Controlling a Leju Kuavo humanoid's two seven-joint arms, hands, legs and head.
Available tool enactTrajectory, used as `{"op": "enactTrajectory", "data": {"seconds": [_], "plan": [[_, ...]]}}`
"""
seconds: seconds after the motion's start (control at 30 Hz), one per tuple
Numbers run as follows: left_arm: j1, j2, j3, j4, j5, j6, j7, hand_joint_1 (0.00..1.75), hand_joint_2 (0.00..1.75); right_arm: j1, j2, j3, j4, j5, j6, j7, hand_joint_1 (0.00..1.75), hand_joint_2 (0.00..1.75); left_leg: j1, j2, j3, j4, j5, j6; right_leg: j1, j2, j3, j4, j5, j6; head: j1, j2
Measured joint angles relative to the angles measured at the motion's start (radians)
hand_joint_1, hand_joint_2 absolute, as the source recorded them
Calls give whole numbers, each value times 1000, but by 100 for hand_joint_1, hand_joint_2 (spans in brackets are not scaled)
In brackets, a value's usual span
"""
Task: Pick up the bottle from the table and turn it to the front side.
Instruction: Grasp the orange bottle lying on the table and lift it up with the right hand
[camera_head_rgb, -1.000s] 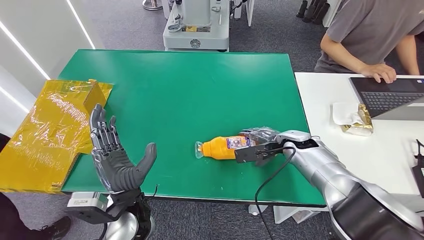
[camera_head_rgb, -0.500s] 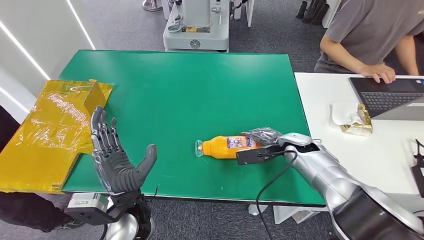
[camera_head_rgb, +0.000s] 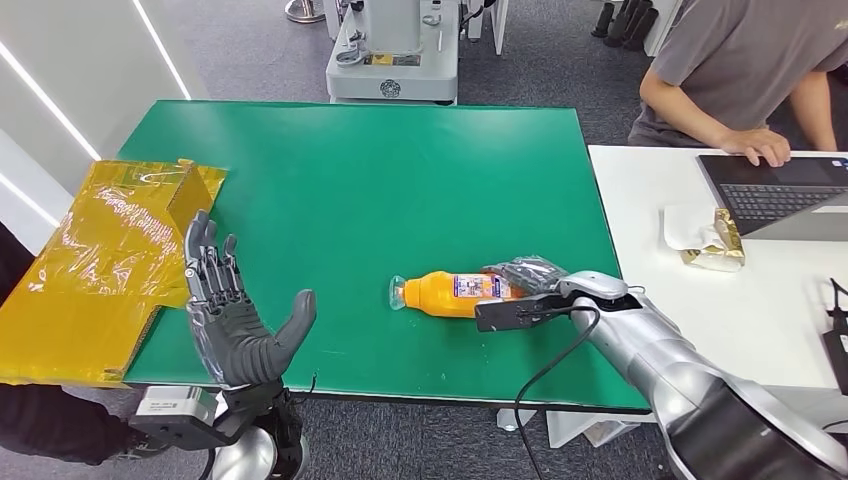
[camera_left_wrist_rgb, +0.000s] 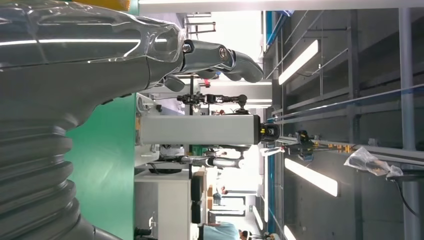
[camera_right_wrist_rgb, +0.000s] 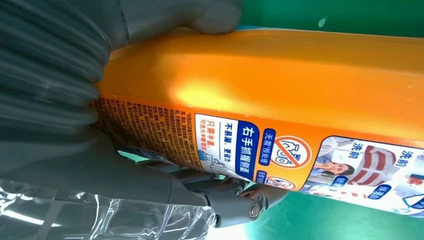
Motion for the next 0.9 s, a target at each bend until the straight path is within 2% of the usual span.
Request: {"op": "enactTrajectory", "data": {"seconds": [0.23,0.4,0.6,0.9], "plan": [[0,0,1,0,2,1,0,0,175,19,0,-18,-13,-20,-84,-10,175,175,0,0,0,0,0,0,0,0,0,0,0,0,0,0],[0,0,1,0,-1,1,0,0,175,53,19,-63,-30,-55,-261,6,175,175,0,0,-1,0,0,0,0,0,0,0,0,0,0,0],[-3,0,1,0,-15,8,0,0,175,85,60,-161,-69,-96,-459,1,175,175,0,0,-2,0,0,0,0,0,-1,0,0,0,0,0],[-34,0,1,0,-16,8,0,0,175,108,95,-312,-153,-158,-649,-108,175,175,0,0,-2,0,0,0,0,0,-2,0,0,0,0,0]]}}
